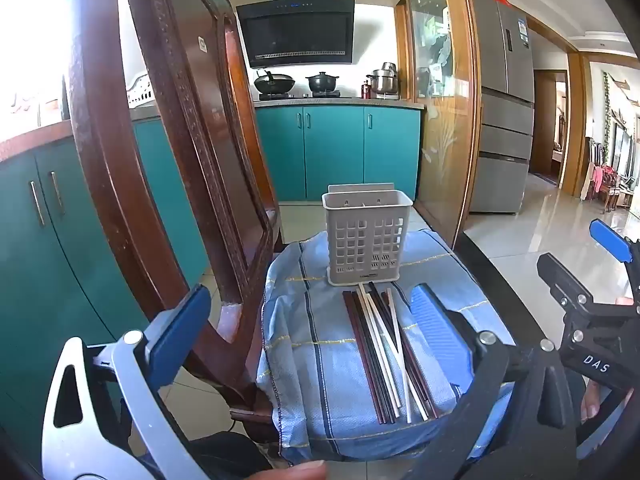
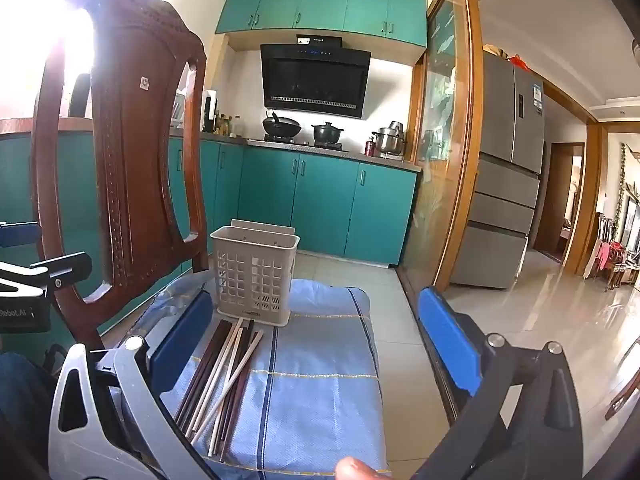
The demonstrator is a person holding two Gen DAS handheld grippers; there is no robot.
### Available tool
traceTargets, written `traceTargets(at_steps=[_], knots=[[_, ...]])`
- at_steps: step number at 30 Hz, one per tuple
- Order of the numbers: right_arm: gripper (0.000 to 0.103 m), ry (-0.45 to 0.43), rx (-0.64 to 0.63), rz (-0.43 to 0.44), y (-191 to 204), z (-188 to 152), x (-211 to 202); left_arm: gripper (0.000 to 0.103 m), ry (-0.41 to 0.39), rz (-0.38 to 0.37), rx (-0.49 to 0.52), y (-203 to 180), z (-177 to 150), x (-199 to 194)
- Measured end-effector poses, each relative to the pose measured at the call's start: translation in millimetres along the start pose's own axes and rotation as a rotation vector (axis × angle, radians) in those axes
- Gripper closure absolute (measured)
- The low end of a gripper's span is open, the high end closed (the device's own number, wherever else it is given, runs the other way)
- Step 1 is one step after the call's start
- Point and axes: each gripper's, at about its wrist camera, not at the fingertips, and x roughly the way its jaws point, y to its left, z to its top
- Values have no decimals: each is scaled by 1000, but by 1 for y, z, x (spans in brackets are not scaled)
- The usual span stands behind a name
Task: Organize utensils
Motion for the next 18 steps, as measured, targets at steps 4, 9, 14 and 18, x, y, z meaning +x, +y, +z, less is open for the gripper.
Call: traceTargets(at_steps=[4,9,14,18], knots=[[3,0,3,5,0,0,-1,4,1,-1,3,0,0,0],[3,-9,-2,2,1,8,-7,4,-1,3,8,2,2,1],[3,-15,-3,4,-1,9,-9,4,-2,4,12,-4,2,0],[3,-20,-4,7,2,5,-11,4,-3,3,18,-5,0,-1]])
